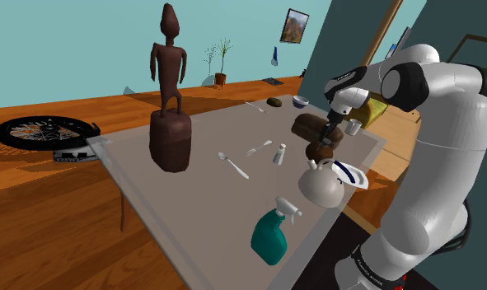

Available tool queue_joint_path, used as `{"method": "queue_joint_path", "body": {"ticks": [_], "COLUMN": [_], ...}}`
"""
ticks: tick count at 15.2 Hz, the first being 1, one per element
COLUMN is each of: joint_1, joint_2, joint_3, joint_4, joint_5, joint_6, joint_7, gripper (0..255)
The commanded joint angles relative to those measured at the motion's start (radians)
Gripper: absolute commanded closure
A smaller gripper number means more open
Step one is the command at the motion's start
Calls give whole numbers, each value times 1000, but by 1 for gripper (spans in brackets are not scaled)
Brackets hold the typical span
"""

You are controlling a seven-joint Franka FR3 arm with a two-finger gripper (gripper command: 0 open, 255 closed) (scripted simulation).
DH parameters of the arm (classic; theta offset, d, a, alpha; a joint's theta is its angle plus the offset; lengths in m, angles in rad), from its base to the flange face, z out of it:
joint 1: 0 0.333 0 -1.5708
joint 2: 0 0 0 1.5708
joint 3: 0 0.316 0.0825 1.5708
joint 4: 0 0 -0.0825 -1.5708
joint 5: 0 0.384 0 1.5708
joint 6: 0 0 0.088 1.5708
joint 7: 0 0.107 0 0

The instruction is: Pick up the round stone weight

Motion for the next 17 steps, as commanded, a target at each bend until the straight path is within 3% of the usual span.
{"method": "queue_joint_path", "body": {"ticks": [1,17], "joint_1": [1,16], "joint_2": [-6,-85], "joint_3": [-2,-26], "joint_4": [4,99], "joint_5": [-5,-67], "joint_6": [-10,-168], "joint_7": [4,52], "gripper": [255,255]}}
